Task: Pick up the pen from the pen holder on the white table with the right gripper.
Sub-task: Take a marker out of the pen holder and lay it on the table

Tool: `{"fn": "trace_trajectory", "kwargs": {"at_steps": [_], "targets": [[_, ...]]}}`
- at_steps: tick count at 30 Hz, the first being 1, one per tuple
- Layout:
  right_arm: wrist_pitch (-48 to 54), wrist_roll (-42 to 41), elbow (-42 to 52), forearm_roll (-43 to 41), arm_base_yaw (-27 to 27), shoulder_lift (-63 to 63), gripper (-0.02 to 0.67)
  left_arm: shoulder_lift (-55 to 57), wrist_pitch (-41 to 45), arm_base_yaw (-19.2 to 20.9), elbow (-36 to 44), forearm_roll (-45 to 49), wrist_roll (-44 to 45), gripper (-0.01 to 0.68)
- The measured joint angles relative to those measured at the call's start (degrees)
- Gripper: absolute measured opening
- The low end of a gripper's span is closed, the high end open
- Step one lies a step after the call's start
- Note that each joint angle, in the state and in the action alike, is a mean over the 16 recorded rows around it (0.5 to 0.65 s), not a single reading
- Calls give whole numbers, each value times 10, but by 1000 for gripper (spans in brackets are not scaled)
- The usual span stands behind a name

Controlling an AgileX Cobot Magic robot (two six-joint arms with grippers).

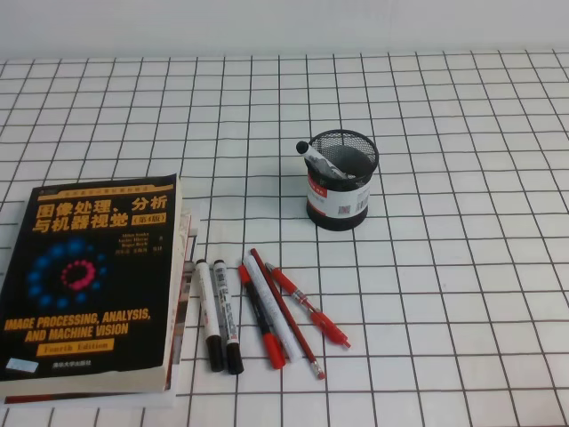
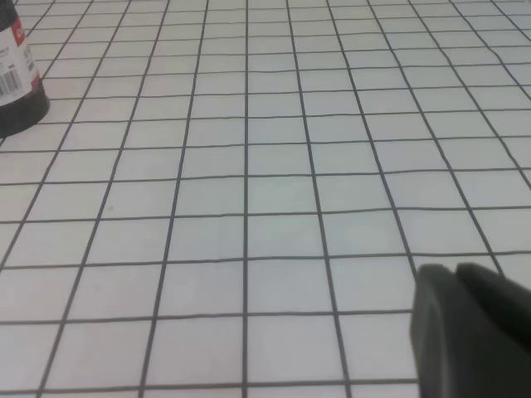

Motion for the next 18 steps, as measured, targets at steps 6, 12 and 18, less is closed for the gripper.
{"fn": "trace_trajectory", "kwargs": {"at_steps": [6, 12, 18], "targets": [[0, 0, 0, 0, 0, 0, -15, 0, 0, 0, 0, 0, 0, -4], [0, 0, 0, 0, 0, 0, -15, 0, 0, 0, 0, 0, 0, -4], [0, 0, 0, 0, 0, 0, -14, 0, 0, 0, 0, 0, 0, -4]]}}
